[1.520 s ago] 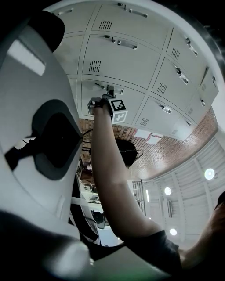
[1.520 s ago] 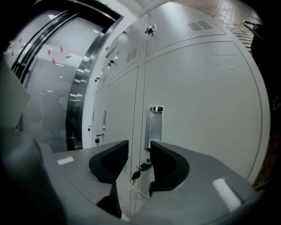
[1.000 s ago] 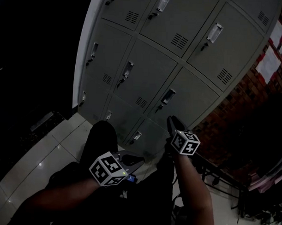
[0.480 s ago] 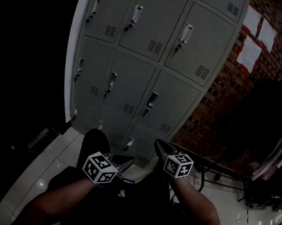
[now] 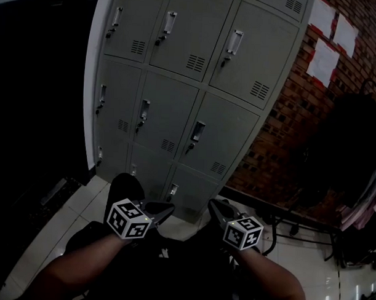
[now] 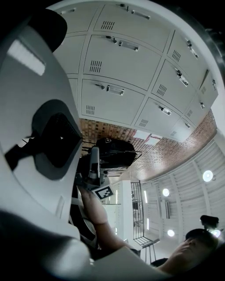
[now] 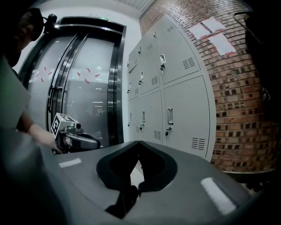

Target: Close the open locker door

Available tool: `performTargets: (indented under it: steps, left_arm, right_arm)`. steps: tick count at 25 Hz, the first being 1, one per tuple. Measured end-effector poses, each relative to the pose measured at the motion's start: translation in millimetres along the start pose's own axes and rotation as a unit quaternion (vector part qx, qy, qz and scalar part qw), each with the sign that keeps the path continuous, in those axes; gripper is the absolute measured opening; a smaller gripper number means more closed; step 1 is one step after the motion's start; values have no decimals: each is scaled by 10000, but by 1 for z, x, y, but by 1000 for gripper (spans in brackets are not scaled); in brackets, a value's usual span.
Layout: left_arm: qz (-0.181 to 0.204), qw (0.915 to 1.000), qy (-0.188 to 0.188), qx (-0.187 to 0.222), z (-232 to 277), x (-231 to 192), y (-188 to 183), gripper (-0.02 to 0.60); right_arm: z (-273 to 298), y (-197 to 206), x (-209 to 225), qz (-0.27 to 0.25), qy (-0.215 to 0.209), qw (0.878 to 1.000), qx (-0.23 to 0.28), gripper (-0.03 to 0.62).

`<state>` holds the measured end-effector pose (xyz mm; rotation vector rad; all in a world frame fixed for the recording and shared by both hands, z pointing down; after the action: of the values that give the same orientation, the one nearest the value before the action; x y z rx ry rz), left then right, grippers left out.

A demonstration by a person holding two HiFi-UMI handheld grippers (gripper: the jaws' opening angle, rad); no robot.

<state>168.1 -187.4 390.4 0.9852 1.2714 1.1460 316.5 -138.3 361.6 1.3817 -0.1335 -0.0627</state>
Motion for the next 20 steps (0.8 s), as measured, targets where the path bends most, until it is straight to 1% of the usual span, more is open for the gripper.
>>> performTargets:
  steps: [6,20]
  left_arm:
    - [148,9999,-39,-72,3,3,1,12]
    - [131,9999,-110,-21,1,2,0,12]
  right_arm:
    - [-5,5,9,-103,-67,9999,104,2]
    - [-6,16,17,-219,-129,9997,-2,2]
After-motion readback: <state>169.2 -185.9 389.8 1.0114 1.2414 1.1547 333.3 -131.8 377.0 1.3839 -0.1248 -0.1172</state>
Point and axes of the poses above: the fingertips, and each gripper's own axes: z forward along the fingers, x to its right, y out of its underside, the point moved 3 cm from there along -z, backward along the fingers, and after that the axes turned 6 degrees about y, right-handed, at the moved point
